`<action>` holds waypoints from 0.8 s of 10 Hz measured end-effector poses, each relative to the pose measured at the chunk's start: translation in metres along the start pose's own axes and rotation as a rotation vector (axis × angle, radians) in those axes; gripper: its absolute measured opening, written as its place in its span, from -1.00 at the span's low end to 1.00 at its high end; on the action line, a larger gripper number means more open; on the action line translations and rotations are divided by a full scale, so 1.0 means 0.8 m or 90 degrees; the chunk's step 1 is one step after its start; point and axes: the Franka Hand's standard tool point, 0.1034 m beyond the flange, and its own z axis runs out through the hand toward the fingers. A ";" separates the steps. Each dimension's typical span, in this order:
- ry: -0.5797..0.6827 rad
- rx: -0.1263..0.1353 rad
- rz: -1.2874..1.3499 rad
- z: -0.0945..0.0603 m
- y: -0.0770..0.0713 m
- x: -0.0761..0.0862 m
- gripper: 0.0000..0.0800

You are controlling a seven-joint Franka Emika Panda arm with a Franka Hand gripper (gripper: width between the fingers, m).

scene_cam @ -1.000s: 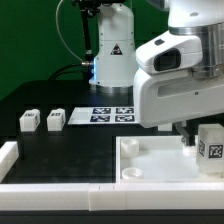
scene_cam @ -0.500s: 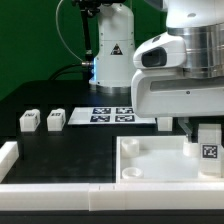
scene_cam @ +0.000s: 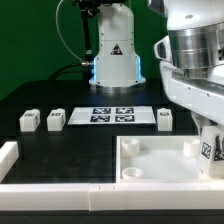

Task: Assemble one leg

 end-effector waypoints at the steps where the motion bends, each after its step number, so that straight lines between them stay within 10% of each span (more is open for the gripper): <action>1: 0.000 0.000 0.006 0.001 0.000 -0.001 -0.04; 4: 0.000 -0.007 -0.142 0.004 0.004 -0.001 0.55; 6: 0.009 -0.039 -0.408 0.000 0.004 -0.002 0.60; 8: 0.005 -0.034 -0.530 0.001 0.003 -0.001 0.62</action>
Offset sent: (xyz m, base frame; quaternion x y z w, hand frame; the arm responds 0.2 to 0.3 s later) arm -0.0136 -0.0046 -0.0058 -0.0321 0.0210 -0.1937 0.9803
